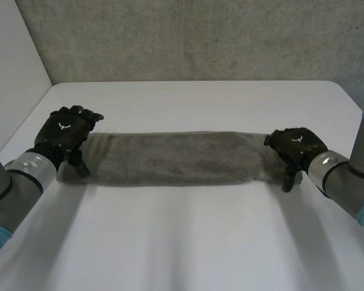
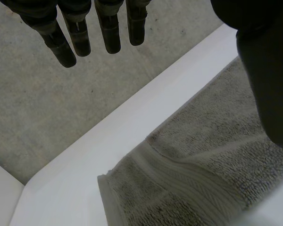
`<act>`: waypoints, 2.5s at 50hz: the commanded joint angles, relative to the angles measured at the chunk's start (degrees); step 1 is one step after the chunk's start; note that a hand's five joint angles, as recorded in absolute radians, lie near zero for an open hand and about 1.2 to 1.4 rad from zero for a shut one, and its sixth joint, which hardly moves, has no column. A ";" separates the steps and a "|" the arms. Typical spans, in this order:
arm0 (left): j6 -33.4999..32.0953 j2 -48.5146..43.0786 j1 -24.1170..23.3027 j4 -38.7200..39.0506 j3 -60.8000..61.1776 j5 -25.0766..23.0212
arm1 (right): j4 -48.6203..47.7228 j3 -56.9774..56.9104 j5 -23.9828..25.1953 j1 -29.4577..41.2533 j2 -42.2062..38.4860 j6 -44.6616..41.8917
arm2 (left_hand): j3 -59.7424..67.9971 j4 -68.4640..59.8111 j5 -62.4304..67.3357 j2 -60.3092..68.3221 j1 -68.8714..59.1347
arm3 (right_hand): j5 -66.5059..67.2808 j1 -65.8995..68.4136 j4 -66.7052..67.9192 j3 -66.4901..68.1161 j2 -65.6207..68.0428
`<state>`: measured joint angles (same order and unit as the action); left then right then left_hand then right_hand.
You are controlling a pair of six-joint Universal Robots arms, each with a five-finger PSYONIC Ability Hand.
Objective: Fold the towel.
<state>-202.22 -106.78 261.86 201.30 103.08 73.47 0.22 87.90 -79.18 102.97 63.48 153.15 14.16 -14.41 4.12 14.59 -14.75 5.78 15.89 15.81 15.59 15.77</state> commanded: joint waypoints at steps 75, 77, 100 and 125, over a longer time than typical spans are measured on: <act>4.02 -5.28 -10.67 2.16 -6.75 0.88 | -3.30 -2.75 -3.96 14.11 -5.81 -4.43 | -1.59 1.84 -1.55 -2.02 2.18 | 6.88 6.76 6.85 7.07 6.88; 4.02 -5.46 -11.11 2.16 -6.75 0.88 | -2.60 -2.30 -4.05 13.32 -7.30 -4.70 | -1.59 1.84 -1.55 -2.02 2.18 | 9.92 9.81 9.89 10.11 9.93; 4.11 -3.35 -10.67 1.99 -6.48 1.06 | -4.26 -19.35 -10.47 28.69 -11.63 -23.42 | -1.59 1.84 -1.55 -2.02 2.18 | 64.22 64.11 64.19 64.41 64.23; 7.54 -3.08 -10.58 2.07 -7.37 3.08 | -7.33 -17.68 -5.73 28.96 -10.66 -21.40 | -1.92 2.17 -1.89 -2.35 2.51 | -3.84 -3.96 -3.87 -3.65 -3.84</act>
<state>-194.62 -109.85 251.41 203.30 95.37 76.62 -5.17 66.00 -80.44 138.83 45.30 115.41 14.15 -14.40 4.12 14.58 -14.75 13.42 20.53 25.14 24.31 20.08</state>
